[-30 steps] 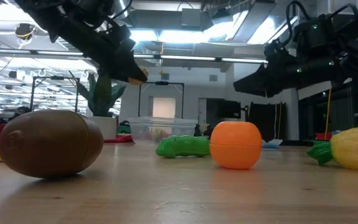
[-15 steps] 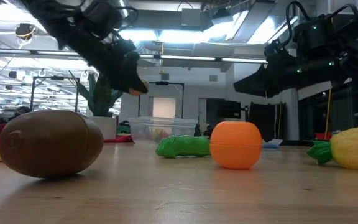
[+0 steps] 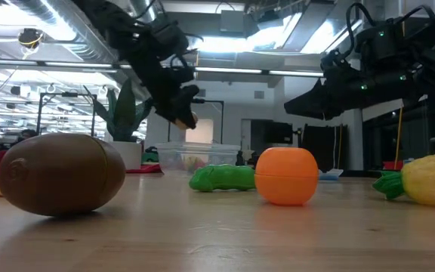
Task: Pick and placing Produce into tupperware
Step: Put the potato into the transparent bin
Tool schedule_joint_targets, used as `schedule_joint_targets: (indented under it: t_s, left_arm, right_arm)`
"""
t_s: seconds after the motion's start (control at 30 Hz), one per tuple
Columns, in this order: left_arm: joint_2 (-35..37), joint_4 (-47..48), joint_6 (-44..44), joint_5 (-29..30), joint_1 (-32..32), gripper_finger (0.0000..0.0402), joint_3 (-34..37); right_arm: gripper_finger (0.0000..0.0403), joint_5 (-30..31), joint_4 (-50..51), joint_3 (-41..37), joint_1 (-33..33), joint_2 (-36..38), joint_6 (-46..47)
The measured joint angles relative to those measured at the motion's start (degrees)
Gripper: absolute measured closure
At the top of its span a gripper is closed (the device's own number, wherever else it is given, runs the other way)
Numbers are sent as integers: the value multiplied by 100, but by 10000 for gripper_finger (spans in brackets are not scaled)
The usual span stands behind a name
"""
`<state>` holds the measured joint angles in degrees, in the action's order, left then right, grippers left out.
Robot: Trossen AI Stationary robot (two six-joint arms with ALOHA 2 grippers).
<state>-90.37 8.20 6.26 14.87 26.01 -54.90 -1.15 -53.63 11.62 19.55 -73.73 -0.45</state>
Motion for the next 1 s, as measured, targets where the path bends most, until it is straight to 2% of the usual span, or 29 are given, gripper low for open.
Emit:
schedule_joint_targets:
  t_s: [0.3,0.77,1.0]
  left_arm:
    - [-494,809,-239,2,109,220,-833]
    - [-509,1307,-232,-124,301,220,-846]
    - [-668,1338,-217,-371,296,218,-848]
  right_arm:
    - [207,0,145,0,0,0,0]
    - [207,2,205,0,-1,0,-2]
    - [207,1,213,0,-1,0,0]
